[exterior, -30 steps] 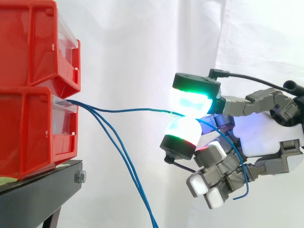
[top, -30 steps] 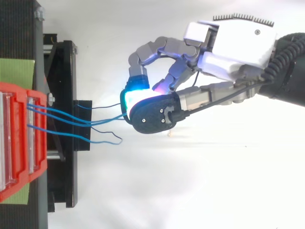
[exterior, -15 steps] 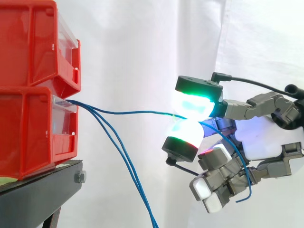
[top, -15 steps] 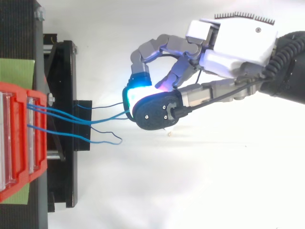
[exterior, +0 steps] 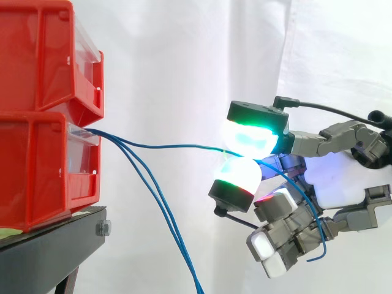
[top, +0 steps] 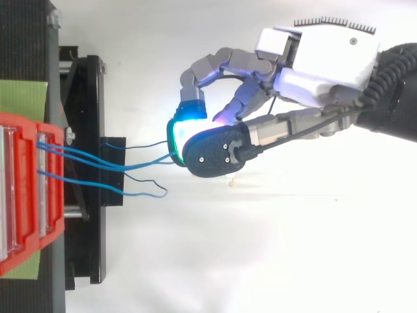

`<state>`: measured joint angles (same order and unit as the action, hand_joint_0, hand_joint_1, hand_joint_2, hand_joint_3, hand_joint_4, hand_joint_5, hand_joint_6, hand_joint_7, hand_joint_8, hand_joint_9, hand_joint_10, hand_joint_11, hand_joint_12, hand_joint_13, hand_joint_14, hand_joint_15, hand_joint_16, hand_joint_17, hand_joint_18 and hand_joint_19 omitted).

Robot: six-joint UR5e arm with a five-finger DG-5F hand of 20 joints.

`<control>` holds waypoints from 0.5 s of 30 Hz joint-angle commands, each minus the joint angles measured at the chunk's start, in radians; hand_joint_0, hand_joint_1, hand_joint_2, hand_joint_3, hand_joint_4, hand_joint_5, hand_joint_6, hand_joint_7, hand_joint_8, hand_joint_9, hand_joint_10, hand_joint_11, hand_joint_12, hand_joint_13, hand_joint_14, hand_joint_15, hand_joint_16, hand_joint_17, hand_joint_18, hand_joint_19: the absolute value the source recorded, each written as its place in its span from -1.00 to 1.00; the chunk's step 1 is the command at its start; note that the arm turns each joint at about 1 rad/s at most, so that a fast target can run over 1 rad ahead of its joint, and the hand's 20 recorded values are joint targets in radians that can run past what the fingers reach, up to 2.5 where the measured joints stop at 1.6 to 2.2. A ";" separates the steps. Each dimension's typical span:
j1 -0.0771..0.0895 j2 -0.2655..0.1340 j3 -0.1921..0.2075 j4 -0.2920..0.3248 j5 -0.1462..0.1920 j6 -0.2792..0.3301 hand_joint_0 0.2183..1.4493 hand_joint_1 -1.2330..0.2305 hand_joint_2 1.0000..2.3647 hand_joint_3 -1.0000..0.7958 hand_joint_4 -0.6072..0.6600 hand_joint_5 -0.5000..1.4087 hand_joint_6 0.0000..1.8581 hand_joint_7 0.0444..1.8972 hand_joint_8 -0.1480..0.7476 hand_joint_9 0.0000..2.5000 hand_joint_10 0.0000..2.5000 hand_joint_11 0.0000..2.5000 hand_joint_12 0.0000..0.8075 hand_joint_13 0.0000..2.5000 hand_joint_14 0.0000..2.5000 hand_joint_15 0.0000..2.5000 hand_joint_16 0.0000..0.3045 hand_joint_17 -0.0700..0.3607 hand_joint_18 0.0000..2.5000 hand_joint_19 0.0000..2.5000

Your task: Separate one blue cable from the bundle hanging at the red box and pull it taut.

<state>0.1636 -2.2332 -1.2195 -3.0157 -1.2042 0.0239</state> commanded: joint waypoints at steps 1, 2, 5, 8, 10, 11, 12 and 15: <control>0.001 0.000 0.000 0.000 0.000 0.002 0.09 -0.48 -0.99 -0.33 -0.13 -0.73 0.03 0.21 -0.07 -0.13 -0.99 -0.13 -0.24 -0.25 -0.98 -0.52 -0.81 -0.38 -0.50 -0.56; 0.001 0.000 0.000 0.000 0.000 0.002 0.10 -0.47 -0.98 -0.27 -0.13 -0.73 0.03 0.21 -0.06 -0.14 -0.99 -0.13 -0.24 -0.26 -0.98 -0.52 -0.81 -0.38 -0.51 -0.55; 0.001 0.000 0.000 0.000 0.000 0.004 0.09 -0.46 -0.97 -0.14 -0.11 -0.73 0.03 0.20 -0.08 -0.15 -0.99 -0.13 -0.24 -0.26 -0.98 -0.51 -0.81 -0.37 -0.52 -0.52; 0.002 0.000 0.000 -0.002 -0.003 0.002 0.09 -0.46 -0.97 -0.11 -0.10 -0.74 0.04 0.19 -0.09 -0.17 -0.99 -0.14 -0.23 -0.27 -0.98 -0.51 -0.81 -0.37 -0.53 -0.52; 0.002 0.001 0.000 -0.006 -0.006 0.002 0.10 -0.46 -0.97 -0.12 -0.10 -0.74 0.04 0.19 -0.09 -0.18 -0.99 -0.14 -0.23 -0.27 -0.98 -0.51 -0.81 -0.37 -0.54 -0.53; 0.002 0.000 0.000 -0.011 -0.011 0.004 0.10 -0.46 -0.97 -0.12 -0.10 -0.74 0.04 0.18 -0.09 -0.18 -0.99 -0.14 -0.23 -0.28 -0.98 -0.51 -0.81 -0.37 -0.54 -0.53; 0.004 0.000 0.000 -0.014 -0.018 0.004 0.10 -0.46 -0.97 -0.12 -0.11 -0.74 0.04 0.18 -0.09 -0.18 -0.99 -0.14 -0.24 -0.28 -0.98 -0.51 -0.81 -0.37 -0.54 -0.52; 0.002 0.000 0.000 -0.015 -0.035 0.004 0.10 -0.46 -0.97 -0.05 -0.12 -0.74 0.04 0.17 -0.10 -0.19 -0.99 -0.14 -0.24 -0.28 -0.98 -0.51 -0.81 -0.37 -0.55 -0.51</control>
<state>0.1659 -2.2332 -1.2195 -3.0277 -1.2249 0.0272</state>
